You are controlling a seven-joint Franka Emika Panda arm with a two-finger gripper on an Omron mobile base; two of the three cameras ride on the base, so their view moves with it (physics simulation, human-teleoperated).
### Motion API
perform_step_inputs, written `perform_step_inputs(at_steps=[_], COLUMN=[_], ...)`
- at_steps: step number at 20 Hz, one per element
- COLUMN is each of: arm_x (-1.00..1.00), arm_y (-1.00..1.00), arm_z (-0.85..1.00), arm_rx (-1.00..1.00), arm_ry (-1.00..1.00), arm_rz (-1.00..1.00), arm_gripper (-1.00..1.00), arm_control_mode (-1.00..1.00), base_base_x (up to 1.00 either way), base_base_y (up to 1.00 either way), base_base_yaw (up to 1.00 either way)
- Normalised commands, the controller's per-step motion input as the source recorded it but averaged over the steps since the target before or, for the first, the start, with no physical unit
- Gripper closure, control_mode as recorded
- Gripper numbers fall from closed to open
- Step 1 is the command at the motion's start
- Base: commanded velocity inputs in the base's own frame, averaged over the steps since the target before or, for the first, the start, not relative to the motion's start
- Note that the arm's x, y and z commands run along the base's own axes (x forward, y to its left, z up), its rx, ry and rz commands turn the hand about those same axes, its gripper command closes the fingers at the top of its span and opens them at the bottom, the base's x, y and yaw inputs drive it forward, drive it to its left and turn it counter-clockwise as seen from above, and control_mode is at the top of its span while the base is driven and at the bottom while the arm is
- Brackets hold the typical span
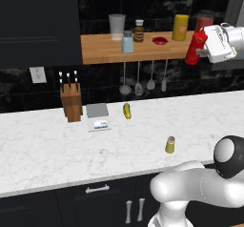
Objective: Put the shaker and condiment bottle from the counter next to their counterparts in the cabinet.
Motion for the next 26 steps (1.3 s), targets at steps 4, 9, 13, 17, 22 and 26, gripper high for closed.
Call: perform_step_inputs(at_steps=[4, 9, 13, 17, 22, 26], arm_x=[0.44, 0.40, 0.24, 0.20, 0.31, 0.23], arm_y=[0.04, 0.09, 0.06, 0.01, 0.00, 0.00], arm_z=[0.00, 0.08, 0.25, 0.31, 0.01, 0.00], arm_rx=[0.00, 0.00, 0.01, 0.04, 0.00, 0.00], arm_ry=[0.00, 0.00, 0.00, 0.03, 0.03, 0.03], arm_rz=[-0.05, -0.07, -0.07, -0.06, -0.05, -0.03], arm_gripper=[1.00, 1.00, 1.00, 1.00, 1.00, 1.00], arm_control_mode=[-1.00, -1.00, -1.00, -1.00, -1.00, -1.00], base_base_x=[0.00, 0.00, 0.00, 0.00, 0.00, 0.00], base_base_y=[0.00, 0.00, 0.00, 0.00, 0.00, 0.00], base_base_yaw=[0.00, 0.00, 0.00, 0.00, 0.00, 0.00])
